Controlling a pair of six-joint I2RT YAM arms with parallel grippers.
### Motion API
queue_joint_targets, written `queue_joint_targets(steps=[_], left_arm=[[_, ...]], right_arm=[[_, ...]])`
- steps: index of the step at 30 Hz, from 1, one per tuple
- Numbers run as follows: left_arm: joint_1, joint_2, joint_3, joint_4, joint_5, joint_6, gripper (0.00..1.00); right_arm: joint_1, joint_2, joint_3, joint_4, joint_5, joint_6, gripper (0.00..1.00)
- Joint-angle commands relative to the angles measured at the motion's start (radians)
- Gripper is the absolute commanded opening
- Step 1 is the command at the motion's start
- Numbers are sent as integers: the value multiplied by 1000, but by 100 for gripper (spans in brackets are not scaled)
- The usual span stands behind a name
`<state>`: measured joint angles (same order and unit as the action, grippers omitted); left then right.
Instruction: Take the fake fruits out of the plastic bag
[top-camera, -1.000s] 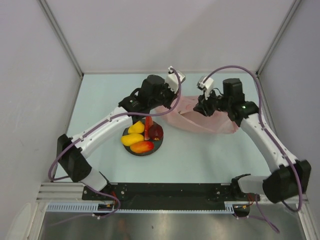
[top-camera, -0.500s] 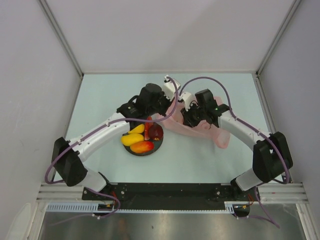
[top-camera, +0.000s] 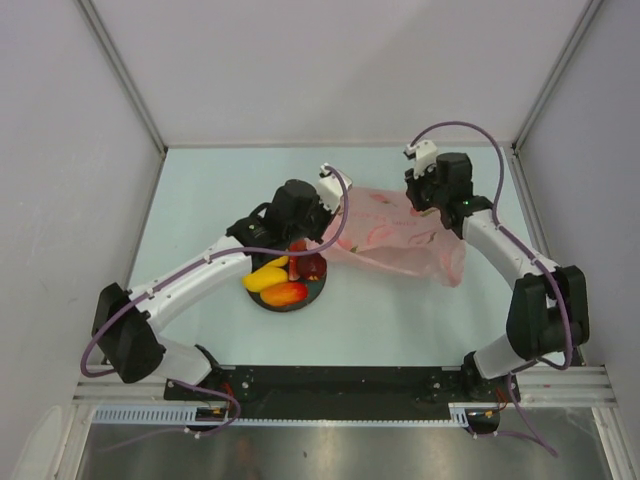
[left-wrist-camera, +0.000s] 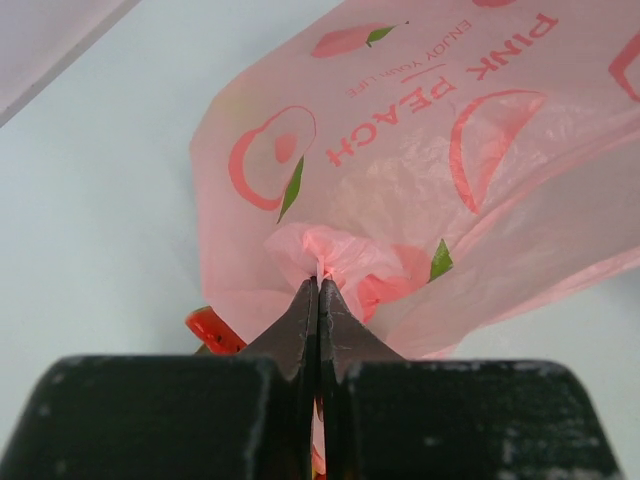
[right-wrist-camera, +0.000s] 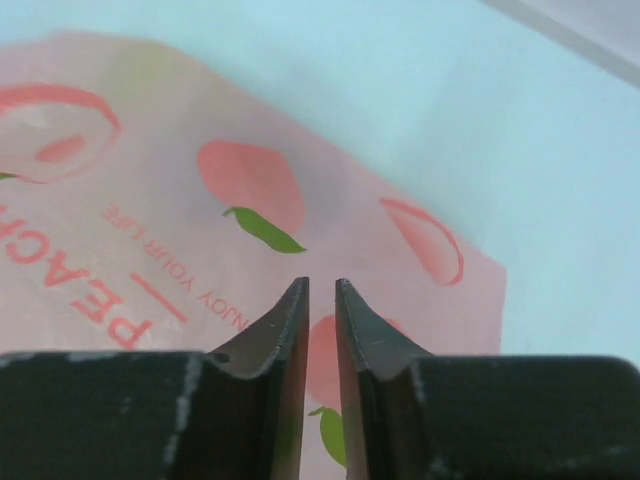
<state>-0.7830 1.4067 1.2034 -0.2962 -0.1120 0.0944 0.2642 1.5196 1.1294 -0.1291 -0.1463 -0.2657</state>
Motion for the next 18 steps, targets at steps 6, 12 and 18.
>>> queue_joint_targets(steps=[6, 12, 18], left_arm=[[1, 52, 96, 83, -83, -10, 0], [8, 77, 137, 80, -100, -5, 0], [10, 67, 131, 75, -98, 4, 0]], right_arm=[[125, -122, 46, -409, -502, -104, 19], [178, -144, -25, -452, -491, -194, 16], [179, -127, -29, -422, -400, -195, 13]])
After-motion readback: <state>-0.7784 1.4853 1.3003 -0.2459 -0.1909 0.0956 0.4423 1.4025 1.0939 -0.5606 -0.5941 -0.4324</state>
